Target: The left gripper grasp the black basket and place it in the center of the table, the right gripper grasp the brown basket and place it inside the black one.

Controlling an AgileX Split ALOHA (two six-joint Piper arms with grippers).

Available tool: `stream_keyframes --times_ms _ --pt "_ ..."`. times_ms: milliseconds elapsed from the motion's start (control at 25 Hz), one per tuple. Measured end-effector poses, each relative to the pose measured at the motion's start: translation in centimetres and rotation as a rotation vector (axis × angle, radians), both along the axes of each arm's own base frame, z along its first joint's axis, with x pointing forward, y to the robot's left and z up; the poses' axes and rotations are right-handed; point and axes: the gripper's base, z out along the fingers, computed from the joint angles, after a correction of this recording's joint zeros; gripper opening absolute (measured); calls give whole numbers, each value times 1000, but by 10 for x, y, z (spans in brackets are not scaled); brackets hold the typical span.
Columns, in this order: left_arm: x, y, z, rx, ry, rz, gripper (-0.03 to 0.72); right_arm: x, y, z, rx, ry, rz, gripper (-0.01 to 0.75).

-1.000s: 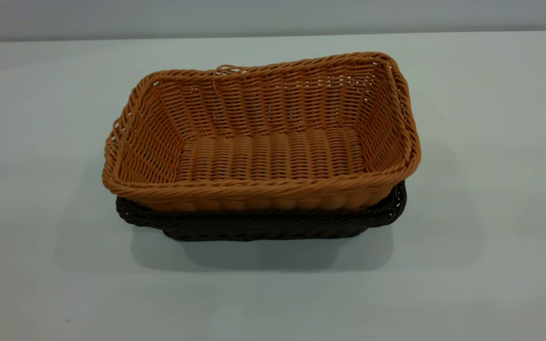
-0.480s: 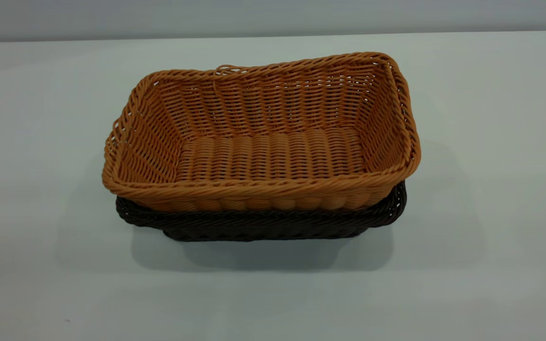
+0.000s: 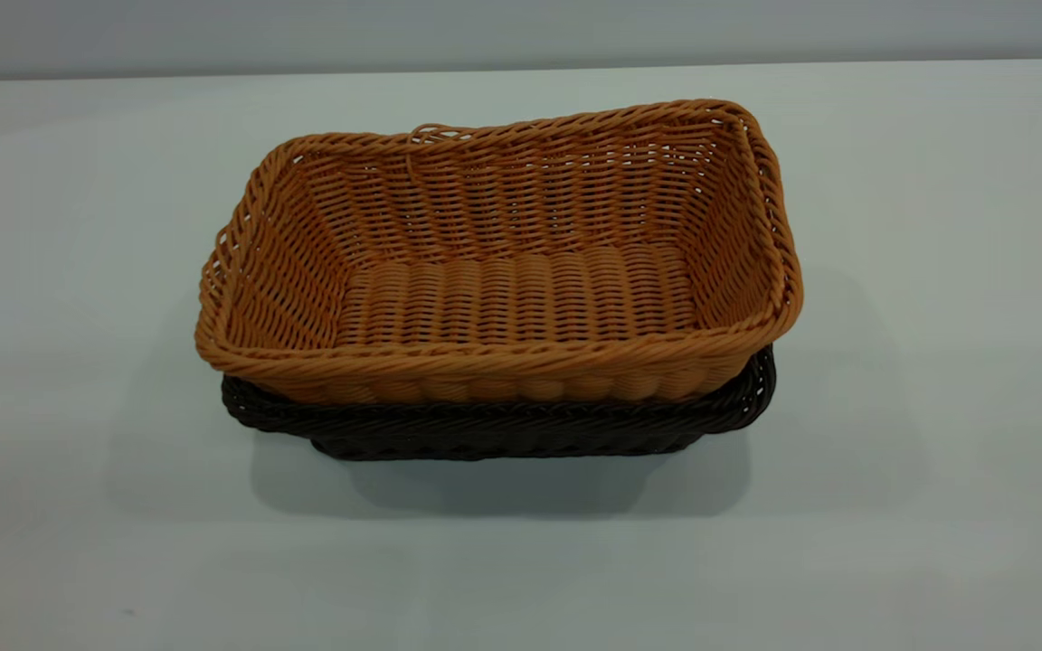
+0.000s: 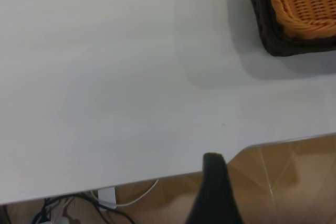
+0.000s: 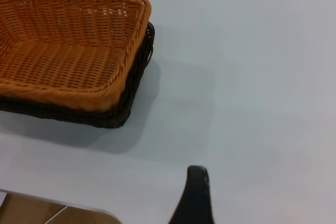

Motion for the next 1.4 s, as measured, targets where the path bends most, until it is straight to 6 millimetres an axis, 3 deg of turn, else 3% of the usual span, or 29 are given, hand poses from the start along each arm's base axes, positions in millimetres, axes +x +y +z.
stream_keyframes --times_ms 720,920,1400 --pt "-8 1 0 10 -62 2 506 0 0 0 2 0 0 586" --pt "-19 5 -1 37 -142 42 506 0 0 0 2 -1 0 586" --pt "-19 10 -1 25 -140 122 506 0 0 0 2 -1 0 586"
